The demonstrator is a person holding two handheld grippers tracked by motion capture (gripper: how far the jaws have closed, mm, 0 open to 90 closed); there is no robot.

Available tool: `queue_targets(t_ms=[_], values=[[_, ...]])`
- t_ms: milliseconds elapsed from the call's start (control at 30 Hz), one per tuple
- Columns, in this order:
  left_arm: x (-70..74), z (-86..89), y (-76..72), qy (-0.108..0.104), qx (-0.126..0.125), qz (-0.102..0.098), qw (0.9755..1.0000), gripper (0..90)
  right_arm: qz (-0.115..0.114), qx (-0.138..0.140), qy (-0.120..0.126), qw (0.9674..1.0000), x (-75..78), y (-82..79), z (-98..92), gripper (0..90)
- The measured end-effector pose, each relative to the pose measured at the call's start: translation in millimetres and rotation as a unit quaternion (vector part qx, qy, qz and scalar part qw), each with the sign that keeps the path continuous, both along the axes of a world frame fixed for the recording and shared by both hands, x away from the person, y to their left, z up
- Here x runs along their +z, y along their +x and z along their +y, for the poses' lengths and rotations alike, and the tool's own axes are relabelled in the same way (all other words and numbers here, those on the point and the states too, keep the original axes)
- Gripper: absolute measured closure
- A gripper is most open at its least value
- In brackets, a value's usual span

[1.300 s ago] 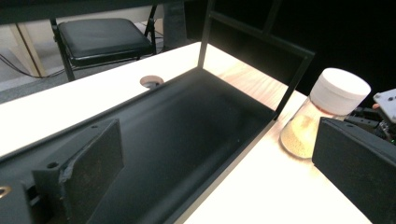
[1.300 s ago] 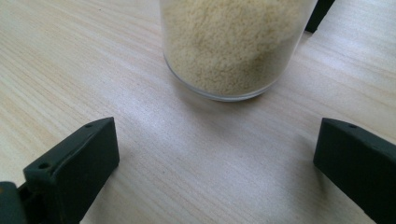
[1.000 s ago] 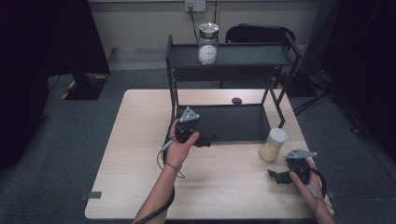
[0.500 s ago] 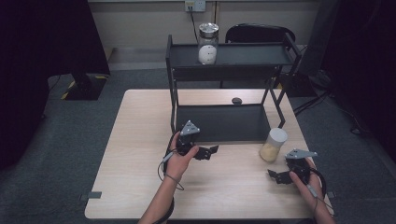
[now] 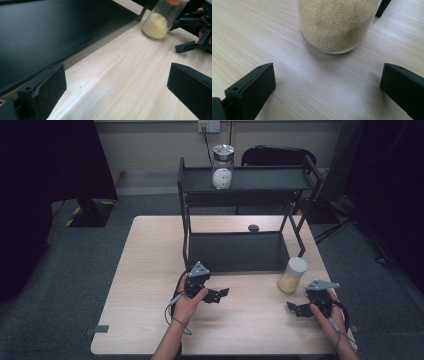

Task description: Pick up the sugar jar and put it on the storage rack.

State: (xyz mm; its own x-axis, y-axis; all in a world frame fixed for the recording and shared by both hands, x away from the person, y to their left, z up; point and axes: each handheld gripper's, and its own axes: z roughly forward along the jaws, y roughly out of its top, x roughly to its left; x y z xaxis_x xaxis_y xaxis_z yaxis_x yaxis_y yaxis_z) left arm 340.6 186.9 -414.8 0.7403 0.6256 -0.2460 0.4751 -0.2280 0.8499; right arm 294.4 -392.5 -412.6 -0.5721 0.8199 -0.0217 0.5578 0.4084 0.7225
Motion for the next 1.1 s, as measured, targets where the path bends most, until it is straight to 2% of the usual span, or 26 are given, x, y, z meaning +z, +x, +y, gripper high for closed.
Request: queue_targets(t_ms=[100, 200, 267, 300, 400, 567, 733, 800, 867, 967, 1100], values=[[-2.9, 3.7, -4.8, 0.005, 0.003, 0.000, 1.0000, 1.7, 0.000, 0.000, 0.000, 1.0000, 0.0, 0.0, 0.0, 0.0], [-4.4, 6.5, -9.6, 0.023, 0.005, -0.002, 0.9997, 1.7, 0.000, 0.000, 0.000, 1.0000, 0.0, 0.0, 0.0, 0.0], [-8.0, 10.7, -12.3, 0.024, 0.006, 0.002, 0.9997, 1.7, 0.000, 0.000, 0.000, 1.0000, 0.0, 0.0, 0.0, 0.0], [-8.5, 11.6, -14.4, 0.032, 0.007, 0.000, 0.9995, 1.7, 0.000, 0.000, 0.000, 1.0000, 0.0, 0.0, 0.0, 0.0], [-12.3, 18.1, -19.1, 0.034, 0.010, 0.005, 0.9993, 1.7, 0.000, 0.000, 0.000, 1.0000, 0.0, 0.0, 0.0, 0.0], [-14.0, 26.7, -28.7, 0.058, 0.020, 0.008, 0.9981, 1.7, 0.000, 0.000, 0.000, 1.0000, 0.0, 0.0, 0.0, 0.0], [-17.3, 38.2, -37.3, 0.062, 0.030, 0.014, 0.9975, 1.7, 0.000, 0.000, 0.000, 1.0000, 0.0, 0.0, 0.0, 0.0], [-17.0, 42.1, -40.9, 0.063, 0.032, 0.011, 0.9974, 1.7, 0.000, 0.000, 0.000, 1.0000, 0.0, 0.0, 0.0, 0.0], [-13.3, 42.7, -42.3, 0.080, 0.031, 0.016, 0.9962, 1.7, 0.000, 0.000, 0.000, 1.0000, 0.0, 0.0, 0.0, 0.0], [-11.8, 46.3, -45.4, 0.085, 0.033, 0.020, 0.9957, 1.7, 0.000, 0.000, 0.000, 1.0000, 0.0, 0.0, 0.0, 0.0], [-7.5, 47.0, -50.4, 0.106, 0.035, 0.019, 0.9936, 1.7, 0.000, 0.000, 0.000, 1.0000, 0.0, 0.0, 0.0, 0.0]])
